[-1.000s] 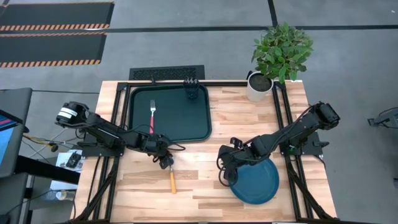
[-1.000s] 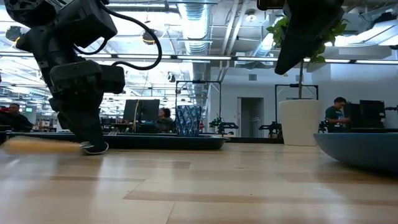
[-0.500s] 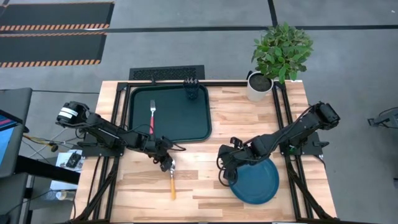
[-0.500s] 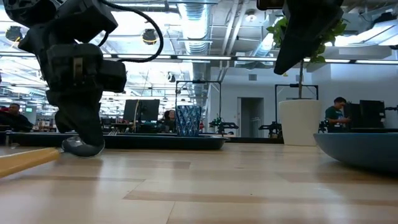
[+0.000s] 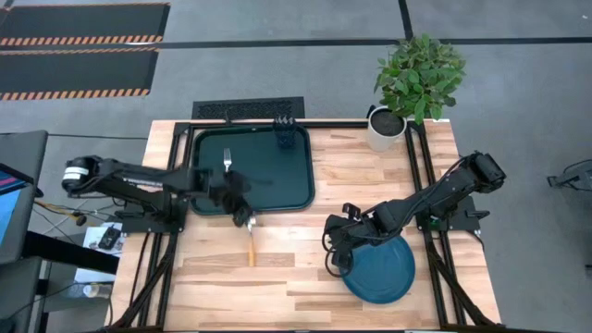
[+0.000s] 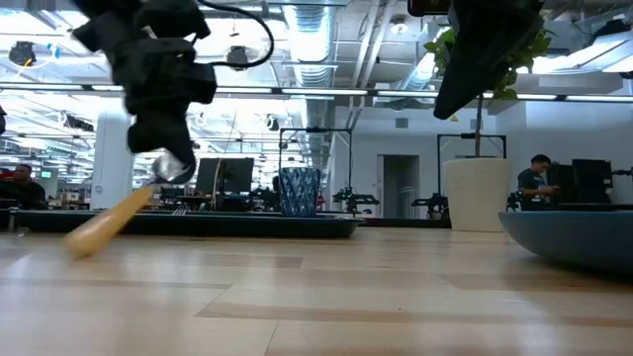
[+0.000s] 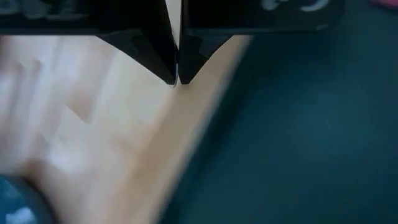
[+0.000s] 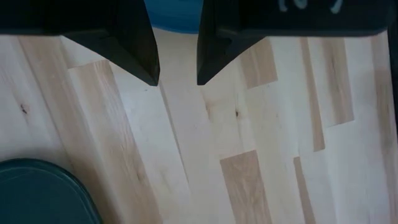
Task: Pick and place plate/cup/fork/spoon on tray
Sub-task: Put the orange spoon on the black tray to the left of the pink fork
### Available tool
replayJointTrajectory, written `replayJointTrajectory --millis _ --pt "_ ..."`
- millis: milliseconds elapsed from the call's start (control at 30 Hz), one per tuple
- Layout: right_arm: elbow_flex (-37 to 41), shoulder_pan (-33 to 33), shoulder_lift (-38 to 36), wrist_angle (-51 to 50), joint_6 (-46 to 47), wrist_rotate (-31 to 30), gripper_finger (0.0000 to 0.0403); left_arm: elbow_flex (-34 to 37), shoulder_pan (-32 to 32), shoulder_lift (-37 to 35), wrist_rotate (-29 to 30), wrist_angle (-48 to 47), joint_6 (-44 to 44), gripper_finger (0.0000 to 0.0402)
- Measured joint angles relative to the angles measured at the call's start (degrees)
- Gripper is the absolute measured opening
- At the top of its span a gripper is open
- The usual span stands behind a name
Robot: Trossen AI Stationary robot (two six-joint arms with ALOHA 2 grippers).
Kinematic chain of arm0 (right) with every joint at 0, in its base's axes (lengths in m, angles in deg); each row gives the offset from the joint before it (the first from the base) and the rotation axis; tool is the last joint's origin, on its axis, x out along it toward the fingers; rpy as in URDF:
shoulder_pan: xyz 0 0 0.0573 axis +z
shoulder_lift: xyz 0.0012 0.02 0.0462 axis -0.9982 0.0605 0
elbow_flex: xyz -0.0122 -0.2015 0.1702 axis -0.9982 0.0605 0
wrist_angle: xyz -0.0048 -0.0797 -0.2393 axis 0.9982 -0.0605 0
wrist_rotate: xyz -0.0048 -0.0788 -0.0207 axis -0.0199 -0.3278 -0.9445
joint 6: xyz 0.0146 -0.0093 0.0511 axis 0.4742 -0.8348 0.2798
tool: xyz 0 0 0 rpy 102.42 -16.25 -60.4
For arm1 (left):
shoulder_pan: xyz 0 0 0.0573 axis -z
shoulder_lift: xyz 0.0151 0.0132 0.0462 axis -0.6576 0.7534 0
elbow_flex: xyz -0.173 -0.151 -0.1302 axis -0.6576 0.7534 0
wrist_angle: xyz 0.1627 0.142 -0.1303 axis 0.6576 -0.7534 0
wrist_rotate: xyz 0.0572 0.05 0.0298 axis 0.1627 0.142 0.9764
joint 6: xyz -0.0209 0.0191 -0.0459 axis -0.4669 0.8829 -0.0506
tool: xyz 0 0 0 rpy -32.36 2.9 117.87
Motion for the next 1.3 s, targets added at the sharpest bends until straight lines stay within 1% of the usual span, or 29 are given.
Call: replayJointTrajectory --millis 133,233,300,367,433,567,633,667,767,867,933,1000,1067,1200,1300 --pt "0.00 0.00 0.01 0.23 0.01 -0.02 0.0134 -7.77 -9.31 -0.44 0.44 -10.79 9.67 0.0001" --pt "0.00 0.07 0.01 0.30 0.01 -0.15 0.0134 -12.40 -16.65 -0.46 0.27 -15.70 17.70 0.0001" --pt "0.00 0.07 0.01 0.25 0.00 -0.19 0.0134 -14.27 -22.06 -0.46 -0.52 -17.85 22.06 0.0001" --pt "0.00 0.07 0.02 0.18 -0.02 -0.20 0.0134 -15.40 -27.89 -0.48 -3.04 -19.25 26.48 0.0001" --pt "0.00 0.07 0.02 -0.22 -0.38 -0.20 0.0134 -15.88 -34.11 -0.48 -6.85 -20.39 30.16 0.0001" --pt "0.00 -0.10 0.00 -0.21 -1.31 -0.22 0.0134 -15.93 -46.36 0.72 -16.48 -21.78 35.01 0.0000" --pt "0.00 -0.40 0.01 -0.19 -1.48 -0.22 0.0134 -15.93 -51.26 2.08 -19.97 -23.35 37.07 0.0000" --pt "0.00 -0.58 0.01 -0.19 -1.49 -0.21 0.0134 -15.95 -52.99 3.06 -20.50 -24.03 37.65 0.0000" --pt "0.00 -0.70 0.00 -0.21 -1.52 -0.25 0.0134 -16.13 -56.64 6.13 -19.70 -27.45 37.37 0.0000" --pt "0.00 -0.68 0.00 -0.60 -1.53 -0.81 0.0134 -17.96 -57.91 9.20 -16.23 -33.74 35.54 0.0000" --pt "0.00 -0.63 0.01 -1.06 -1.58 -1.68 0.0134 -19.55 -57.89 10.20 -12.99 -37.78 35.71 0.0000" --pt "-0.02 -0.67 0.01 -1.36 -1.70 -2.13 0.0134 -21.77 -57.81 10.59 -8.30 -40.90 36.69 0.0000" --pt "-0.02 -0.97 0.01 -1.89 -2.09 -2.65 0.0134 -23.90 -57.91 10.60 -4.71 -42.22 37.46 0.0000" --pt "-0.02 -1.44 0.01 -1.80 -3.88 -3.08 0.0134 -27.87 -58.49 10.83 -4.19 -41.92 40.94 0.0000" --pt "-0.02 -1.76 0.02 -2.12 -4.35 -3.08 0.0134 -30.29 -58.72 14.13 -3.86 -43.53 42.54 0.0000"
